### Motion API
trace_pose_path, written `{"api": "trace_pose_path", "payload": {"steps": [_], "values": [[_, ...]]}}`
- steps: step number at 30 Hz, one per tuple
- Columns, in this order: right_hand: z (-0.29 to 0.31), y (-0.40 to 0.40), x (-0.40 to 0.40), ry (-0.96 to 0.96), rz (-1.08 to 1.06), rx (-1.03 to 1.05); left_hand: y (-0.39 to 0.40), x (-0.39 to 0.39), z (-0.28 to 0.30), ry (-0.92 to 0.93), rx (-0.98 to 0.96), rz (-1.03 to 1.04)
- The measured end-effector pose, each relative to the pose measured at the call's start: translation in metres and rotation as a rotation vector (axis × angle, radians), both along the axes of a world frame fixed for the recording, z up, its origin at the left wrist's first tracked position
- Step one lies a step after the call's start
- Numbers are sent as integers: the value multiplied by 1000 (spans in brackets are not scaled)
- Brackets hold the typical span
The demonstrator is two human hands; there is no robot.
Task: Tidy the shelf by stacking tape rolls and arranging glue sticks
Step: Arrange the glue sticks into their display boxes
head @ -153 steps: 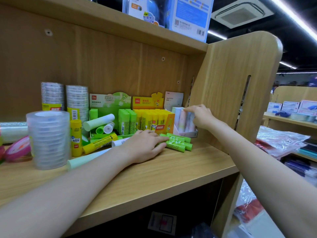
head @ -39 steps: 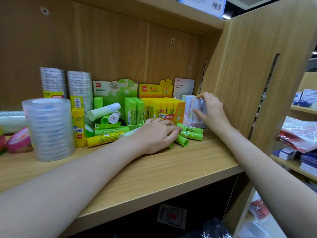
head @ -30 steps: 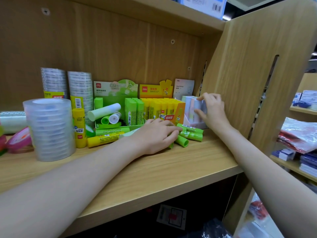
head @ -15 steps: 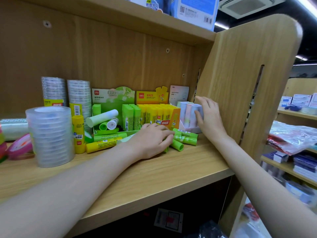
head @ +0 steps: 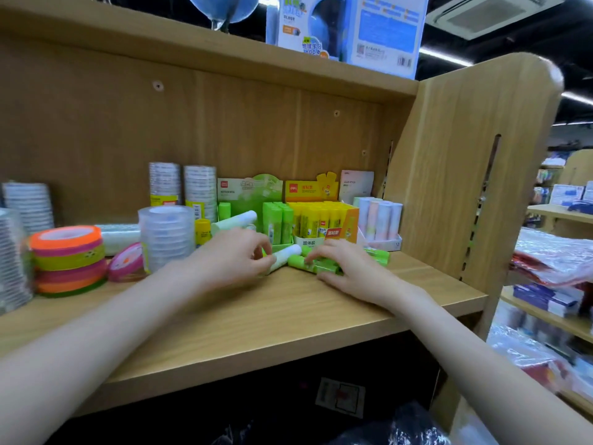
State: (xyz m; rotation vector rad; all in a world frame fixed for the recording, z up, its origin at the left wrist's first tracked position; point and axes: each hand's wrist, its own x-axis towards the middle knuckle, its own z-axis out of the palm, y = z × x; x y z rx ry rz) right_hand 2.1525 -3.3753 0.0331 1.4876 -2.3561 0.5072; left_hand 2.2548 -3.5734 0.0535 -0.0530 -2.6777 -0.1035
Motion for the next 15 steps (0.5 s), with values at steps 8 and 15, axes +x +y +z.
{"api": "trace_pose_path", "payload": {"steps": [8,15], "values": [[10,-27,-3,-68,-91,-124,19,1,-6,127,30,248],[15,-32,-5,-502,106,-586,15,5,6,356,533,22]]}}
